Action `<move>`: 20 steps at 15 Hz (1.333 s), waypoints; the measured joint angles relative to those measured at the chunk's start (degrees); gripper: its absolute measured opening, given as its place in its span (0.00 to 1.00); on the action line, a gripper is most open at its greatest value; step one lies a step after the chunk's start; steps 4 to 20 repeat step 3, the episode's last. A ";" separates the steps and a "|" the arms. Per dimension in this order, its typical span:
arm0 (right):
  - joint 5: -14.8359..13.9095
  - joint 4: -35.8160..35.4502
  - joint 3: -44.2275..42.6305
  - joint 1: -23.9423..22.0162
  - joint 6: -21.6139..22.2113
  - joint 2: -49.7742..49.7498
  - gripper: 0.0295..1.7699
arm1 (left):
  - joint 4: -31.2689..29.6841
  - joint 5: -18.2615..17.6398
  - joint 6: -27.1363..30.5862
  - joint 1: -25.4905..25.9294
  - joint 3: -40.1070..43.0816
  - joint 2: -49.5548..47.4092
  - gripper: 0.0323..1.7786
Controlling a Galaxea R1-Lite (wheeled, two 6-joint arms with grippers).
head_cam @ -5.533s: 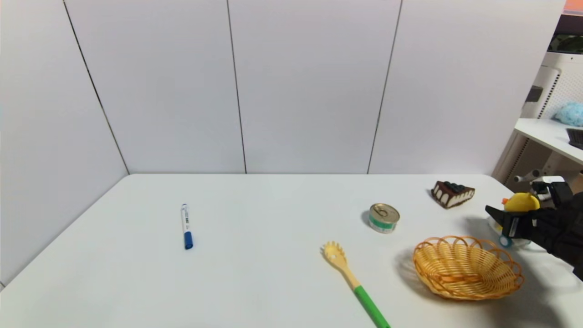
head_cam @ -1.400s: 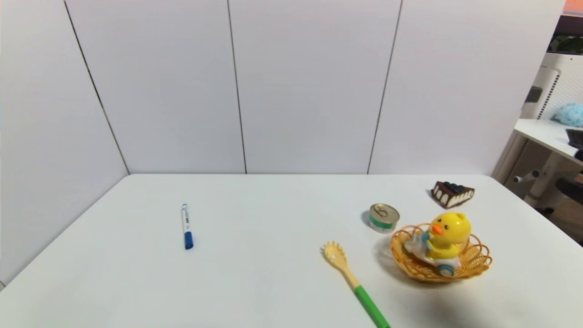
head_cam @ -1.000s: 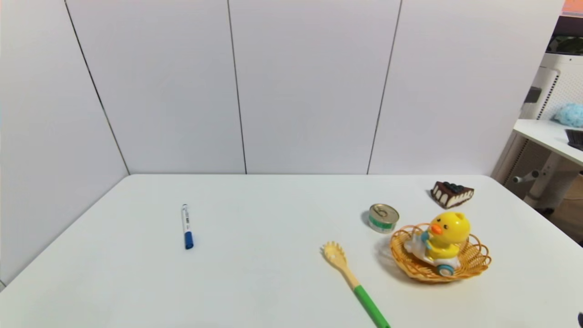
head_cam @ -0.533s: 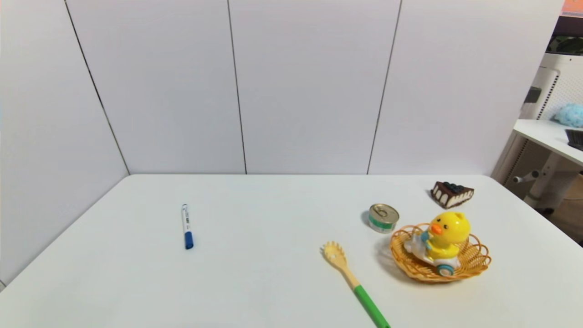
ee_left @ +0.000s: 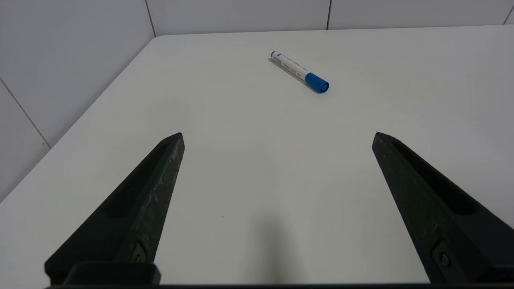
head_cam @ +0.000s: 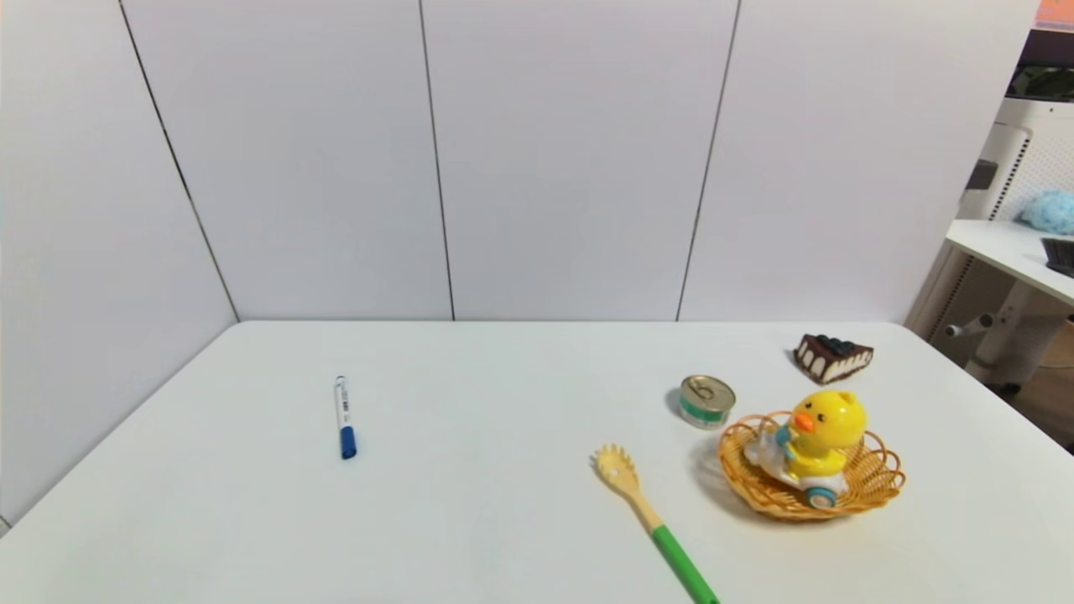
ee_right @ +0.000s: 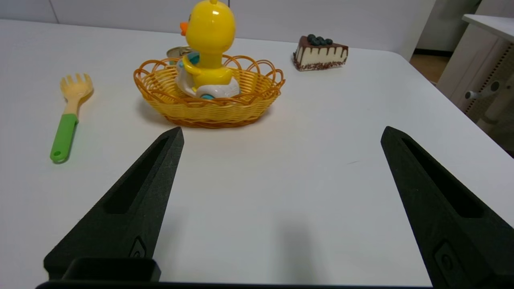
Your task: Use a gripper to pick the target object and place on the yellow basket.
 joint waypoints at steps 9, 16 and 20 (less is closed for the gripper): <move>-0.24 -0.11 0.05 0.00 0.52 -0.10 0.96 | 0.00 0.02 0.04 -0.02 0.00 0.00 0.95; -0.24 -0.11 0.05 0.00 0.52 -0.10 0.96 | 0.00 0.02 0.04 -0.02 0.00 0.00 0.95; -0.24 -0.11 0.05 0.00 0.52 -0.10 0.96 | 0.00 0.02 0.04 -0.02 0.00 0.00 0.95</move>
